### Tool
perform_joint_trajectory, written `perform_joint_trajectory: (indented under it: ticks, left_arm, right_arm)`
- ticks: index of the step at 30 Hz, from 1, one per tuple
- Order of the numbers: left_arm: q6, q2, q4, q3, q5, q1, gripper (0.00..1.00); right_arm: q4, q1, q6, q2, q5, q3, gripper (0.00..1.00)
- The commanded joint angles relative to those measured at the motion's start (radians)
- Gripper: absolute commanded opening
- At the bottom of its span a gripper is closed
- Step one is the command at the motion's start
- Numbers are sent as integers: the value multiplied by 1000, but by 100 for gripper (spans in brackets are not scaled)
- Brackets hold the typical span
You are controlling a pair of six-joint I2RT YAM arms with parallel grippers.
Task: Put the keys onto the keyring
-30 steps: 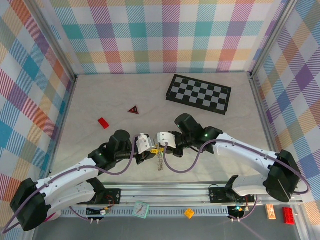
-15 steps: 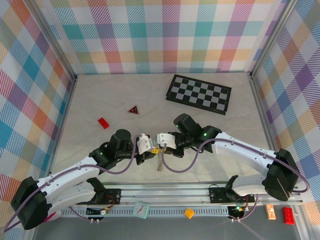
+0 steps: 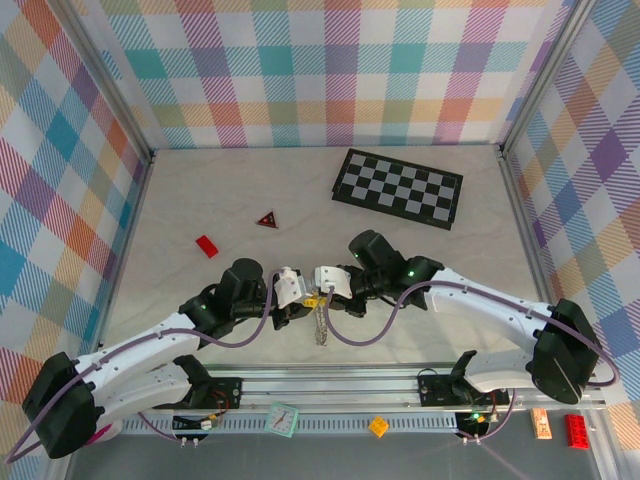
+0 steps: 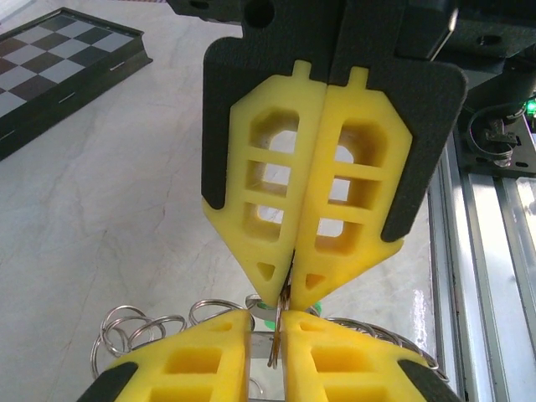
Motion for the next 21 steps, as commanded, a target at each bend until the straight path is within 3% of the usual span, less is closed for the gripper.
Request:
perform_joint_trajectory:
  ticks: [1, 9, 15, 20, 21]
  left_arm:
    - [-13, 11, 33, -12, 19, -12, 16]
    - [-58, -13, 112, -67, 10, -12, 13]
    - [-52, -23, 132, -84, 16, -12, 1]
    - [-45, -44, 152, -92, 22, -13, 0]
    - [-44, -48, 153, -94, 23, -13, 0]
  right_arm:
    - [96, 14, 20, -21, -55, -7, 0]
    - [128, 12, 37, -20, -66, -32, 0]
    - [133, 12, 39, -21, -76, -34, 0]
    - [136, 10, 55, -24, -72, -42, 0]
    - [142, 5, 68, -33, -71, -49, 9]
